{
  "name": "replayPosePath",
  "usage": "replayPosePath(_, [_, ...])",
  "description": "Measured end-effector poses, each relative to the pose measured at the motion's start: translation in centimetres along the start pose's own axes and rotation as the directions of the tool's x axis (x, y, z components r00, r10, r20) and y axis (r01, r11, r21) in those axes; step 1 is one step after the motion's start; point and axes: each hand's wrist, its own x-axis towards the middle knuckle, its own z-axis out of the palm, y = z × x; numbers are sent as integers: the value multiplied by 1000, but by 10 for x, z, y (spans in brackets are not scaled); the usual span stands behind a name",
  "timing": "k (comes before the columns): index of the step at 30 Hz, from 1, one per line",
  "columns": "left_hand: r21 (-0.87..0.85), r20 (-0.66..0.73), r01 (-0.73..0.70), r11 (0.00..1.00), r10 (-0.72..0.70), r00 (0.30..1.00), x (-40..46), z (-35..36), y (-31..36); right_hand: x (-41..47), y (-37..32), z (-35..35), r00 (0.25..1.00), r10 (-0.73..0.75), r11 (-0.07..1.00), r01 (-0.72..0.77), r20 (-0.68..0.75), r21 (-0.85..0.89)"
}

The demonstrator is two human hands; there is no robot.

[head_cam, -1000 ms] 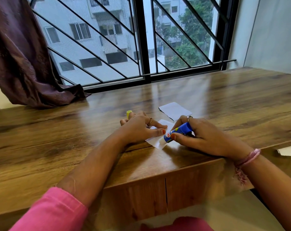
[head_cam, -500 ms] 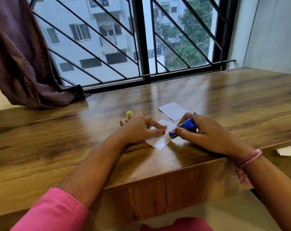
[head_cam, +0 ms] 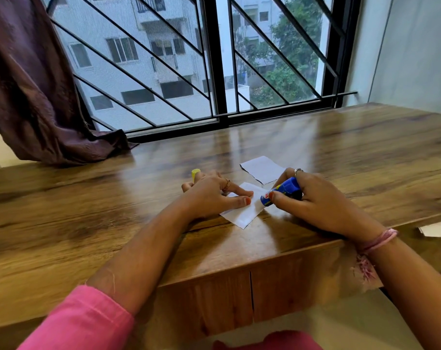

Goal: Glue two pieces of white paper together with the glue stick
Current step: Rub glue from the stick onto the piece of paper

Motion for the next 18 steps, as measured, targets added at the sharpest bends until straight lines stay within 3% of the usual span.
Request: replayPosePath(18, [2, -3, 1, 1000, -1, 1000, -2, -1, 1, 1, 5, 2, 998, 12, 1000, -13, -55, -11])
